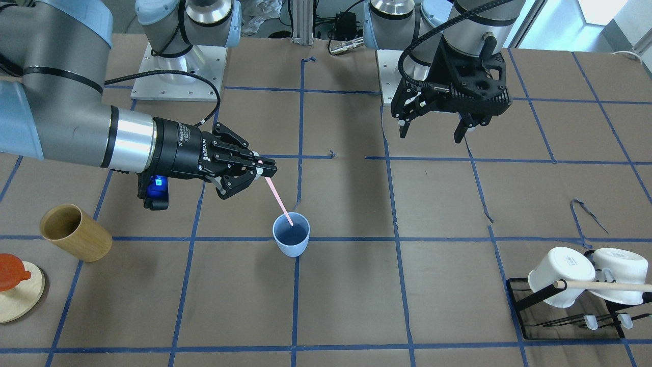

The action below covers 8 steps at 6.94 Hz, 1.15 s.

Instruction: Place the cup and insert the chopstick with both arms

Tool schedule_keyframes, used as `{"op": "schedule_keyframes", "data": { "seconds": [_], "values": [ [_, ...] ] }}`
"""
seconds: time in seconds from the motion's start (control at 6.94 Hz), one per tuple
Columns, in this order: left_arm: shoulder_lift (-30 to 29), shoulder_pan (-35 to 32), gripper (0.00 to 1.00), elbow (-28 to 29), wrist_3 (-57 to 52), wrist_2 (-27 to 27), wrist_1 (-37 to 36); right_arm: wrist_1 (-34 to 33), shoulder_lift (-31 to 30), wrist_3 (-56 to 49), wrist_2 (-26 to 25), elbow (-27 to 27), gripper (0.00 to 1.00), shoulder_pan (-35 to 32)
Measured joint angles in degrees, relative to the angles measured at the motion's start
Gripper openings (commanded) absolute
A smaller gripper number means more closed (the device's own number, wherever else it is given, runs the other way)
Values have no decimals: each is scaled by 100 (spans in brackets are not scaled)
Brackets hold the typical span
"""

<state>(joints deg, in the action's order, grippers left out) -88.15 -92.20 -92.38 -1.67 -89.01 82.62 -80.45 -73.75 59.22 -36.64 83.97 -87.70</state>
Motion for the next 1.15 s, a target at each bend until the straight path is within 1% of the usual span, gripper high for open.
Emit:
{"op": "schedule_keyframes", "data": {
  "seconds": [0.14, 0.29, 0.43, 0.58, 0.86, 1.01, 1.15],
  "values": [
    [0, 0, 100, -4, 0, 0, 0, -118, 69, -4, -26, 11, 7, -13],
    [0, 0, 100, -7, -2, 4, 0, -203, 115, -4, -49, 28, 42, -16],
    [0, 0, 100, -8, -4, 6, 0, -253, 133, -1, -60, 43, 84, -18],
    [0, 0, 100, -11, -4, 7, 0, -280, 136, 1, -67, 52, 100, -18],
    [0, 0, 100, -16, -8, 7, 0, -309, 123, 10, -132, 50, 100, -19],
    [0, 0, 100, -17, -9, 7, 0, -409, 107, 67, -335, 22, 100, -25],
    [0, 0, 100, -17, -9, 7, 0, -596, 55, 178, -689, -29, 100, -39]
  ]
}}
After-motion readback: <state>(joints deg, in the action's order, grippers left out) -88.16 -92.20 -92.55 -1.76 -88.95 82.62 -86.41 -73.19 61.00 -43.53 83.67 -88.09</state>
